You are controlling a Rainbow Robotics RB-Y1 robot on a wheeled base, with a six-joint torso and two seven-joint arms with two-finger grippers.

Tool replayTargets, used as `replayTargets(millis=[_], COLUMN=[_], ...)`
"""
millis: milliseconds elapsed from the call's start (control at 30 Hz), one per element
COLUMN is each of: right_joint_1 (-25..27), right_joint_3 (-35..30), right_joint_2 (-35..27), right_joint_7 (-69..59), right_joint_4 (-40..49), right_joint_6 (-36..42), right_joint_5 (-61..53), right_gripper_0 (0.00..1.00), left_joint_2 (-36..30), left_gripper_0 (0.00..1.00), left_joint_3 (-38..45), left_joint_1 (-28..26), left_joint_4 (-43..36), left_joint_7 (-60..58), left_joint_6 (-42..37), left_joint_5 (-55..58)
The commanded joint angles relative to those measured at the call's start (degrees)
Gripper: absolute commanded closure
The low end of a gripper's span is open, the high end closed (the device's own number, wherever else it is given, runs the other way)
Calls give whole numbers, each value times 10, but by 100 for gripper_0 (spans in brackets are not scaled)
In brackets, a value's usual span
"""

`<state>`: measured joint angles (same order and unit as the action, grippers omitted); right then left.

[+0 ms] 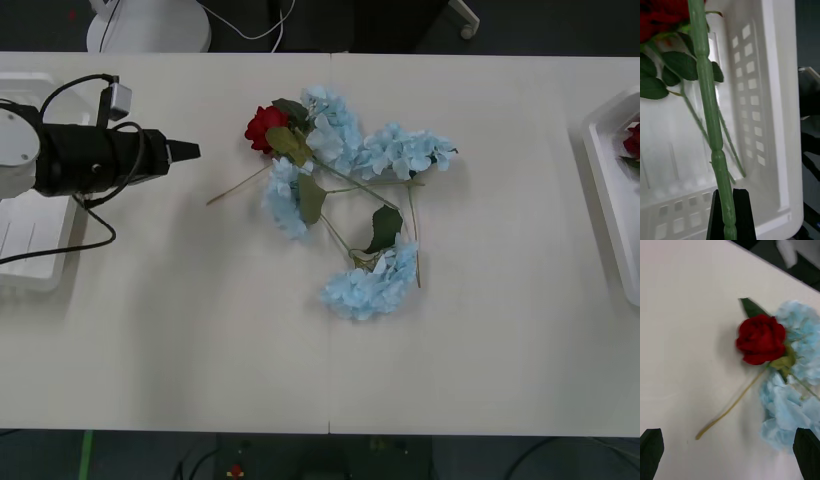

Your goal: Put the red flowers into the right box and the blue flowers into the left box

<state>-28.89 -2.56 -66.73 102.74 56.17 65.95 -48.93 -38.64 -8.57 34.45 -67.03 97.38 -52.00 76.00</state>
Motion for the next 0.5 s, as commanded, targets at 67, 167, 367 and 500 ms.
replayTargets(millis=[67, 167, 367, 500], right_joint_1=[-16, -13, -10, -10], right_joint_3=[-9, -9, -5, 29], right_joint_2=[12, 33, 63, 69], right_joint_7=[13, 11, 10, 9], right_joint_4=[-17, -20, -37, -42], right_joint_6=[-30, -51, -53, -55], right_joint_5=[74, 139, 177, 196], right_gripper_0=[100, 100, 100, 100], left_joint_2=[30, 45, 101, 131], left_gripper_0=[0, 0, 0, 0], left_joint_3=[8, 13, 13, -8], left_joint_1=[61, 70, 75, 84], left_joint_4=[-6, -6, -6, -6], left_joint_7=[29, 10, -154, -283], left_joint_6=[-49, -58, -25, 22], left_joint_5=[-129, -164, -176, -180])
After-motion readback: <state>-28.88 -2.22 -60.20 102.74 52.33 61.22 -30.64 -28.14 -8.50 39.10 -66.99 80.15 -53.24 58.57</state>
